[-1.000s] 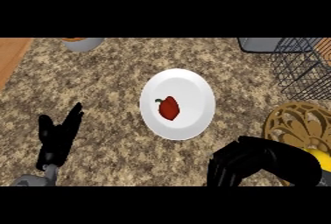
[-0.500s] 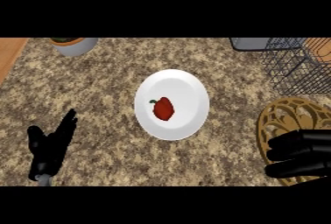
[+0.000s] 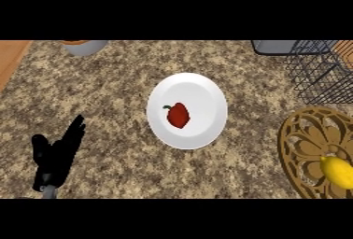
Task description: Pick the lemon from the placemat and place it in the basket
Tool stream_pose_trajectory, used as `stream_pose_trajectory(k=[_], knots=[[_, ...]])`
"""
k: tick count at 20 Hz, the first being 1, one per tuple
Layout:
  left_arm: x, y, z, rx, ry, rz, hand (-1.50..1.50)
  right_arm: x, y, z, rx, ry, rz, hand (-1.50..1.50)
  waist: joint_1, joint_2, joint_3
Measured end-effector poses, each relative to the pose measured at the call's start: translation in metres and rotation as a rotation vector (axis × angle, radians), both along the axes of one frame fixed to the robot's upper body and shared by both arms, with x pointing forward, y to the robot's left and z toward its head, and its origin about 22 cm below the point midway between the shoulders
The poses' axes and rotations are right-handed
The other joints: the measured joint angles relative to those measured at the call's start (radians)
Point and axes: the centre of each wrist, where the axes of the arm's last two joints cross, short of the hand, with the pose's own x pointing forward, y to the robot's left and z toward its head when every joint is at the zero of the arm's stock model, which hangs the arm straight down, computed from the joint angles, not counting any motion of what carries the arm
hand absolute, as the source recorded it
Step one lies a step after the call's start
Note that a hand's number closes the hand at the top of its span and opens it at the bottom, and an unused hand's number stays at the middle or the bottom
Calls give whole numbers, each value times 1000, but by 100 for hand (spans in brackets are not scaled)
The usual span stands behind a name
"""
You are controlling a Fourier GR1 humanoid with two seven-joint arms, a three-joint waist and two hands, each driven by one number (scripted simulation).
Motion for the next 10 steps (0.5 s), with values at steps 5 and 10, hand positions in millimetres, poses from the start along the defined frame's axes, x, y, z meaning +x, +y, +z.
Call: stream_pose_trajectory(k=[5,10], knots=[[1,-1,1,2,-11,-16,0,-10,4,25,-159,-33,-69,-150,16,6,0],[2,-1,2,-7,-11,-29,0,-14,8,33,-248,-57,-98,-150,26,10,1]])
